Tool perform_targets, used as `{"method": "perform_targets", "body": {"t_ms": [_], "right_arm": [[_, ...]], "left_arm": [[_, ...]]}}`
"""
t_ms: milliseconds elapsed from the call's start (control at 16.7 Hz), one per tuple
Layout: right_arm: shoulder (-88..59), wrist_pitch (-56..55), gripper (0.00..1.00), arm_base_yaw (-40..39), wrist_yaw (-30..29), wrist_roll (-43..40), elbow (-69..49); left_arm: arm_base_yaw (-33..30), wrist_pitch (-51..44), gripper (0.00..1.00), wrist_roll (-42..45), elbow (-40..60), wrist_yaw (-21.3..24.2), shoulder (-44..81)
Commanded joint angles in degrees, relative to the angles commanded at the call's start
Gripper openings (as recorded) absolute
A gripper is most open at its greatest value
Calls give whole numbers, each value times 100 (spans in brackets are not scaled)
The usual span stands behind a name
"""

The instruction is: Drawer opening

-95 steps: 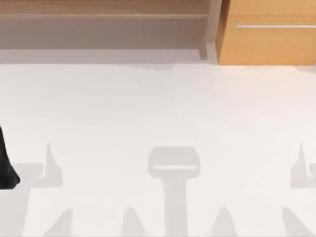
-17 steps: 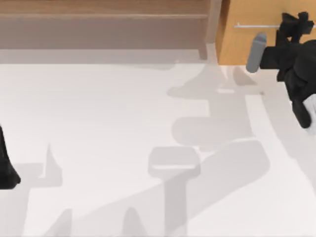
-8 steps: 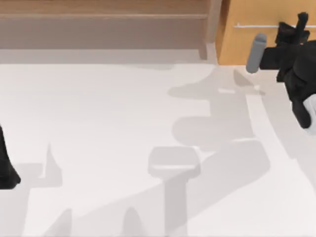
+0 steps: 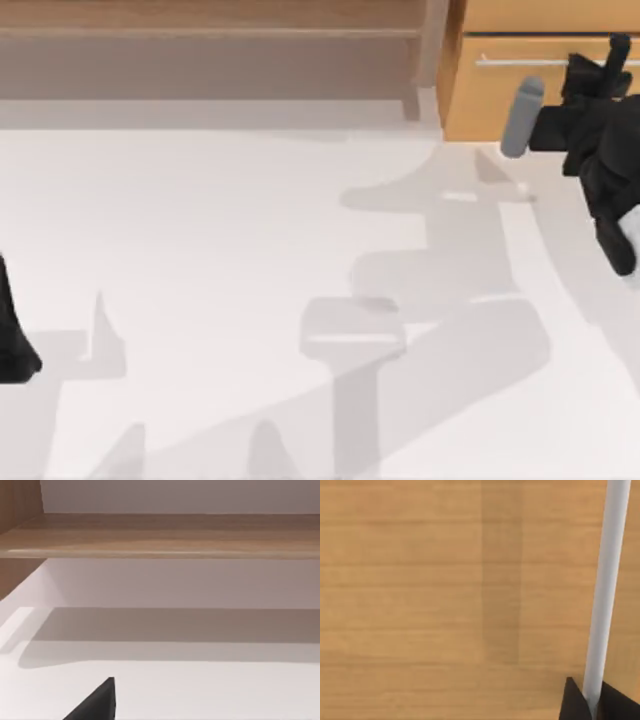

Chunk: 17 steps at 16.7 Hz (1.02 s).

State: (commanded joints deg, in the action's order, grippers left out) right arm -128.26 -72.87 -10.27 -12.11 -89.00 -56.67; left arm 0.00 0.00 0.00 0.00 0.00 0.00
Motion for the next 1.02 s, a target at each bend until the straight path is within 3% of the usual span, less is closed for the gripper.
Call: {"method": "perform_targets", "body": {"t_ms": [300,720,1020], "right_arm": [[362,-512,0,-110,-94,0,1136],[479,-660,0,-128,-148,-5,1310],[830,-1213,0,-291,-321,6,2271]], "left_arm": [[0,0,100,0,0,0,0],[0,0,100,0,0,0,0],[0,0,100,0,0,0,0]]}}
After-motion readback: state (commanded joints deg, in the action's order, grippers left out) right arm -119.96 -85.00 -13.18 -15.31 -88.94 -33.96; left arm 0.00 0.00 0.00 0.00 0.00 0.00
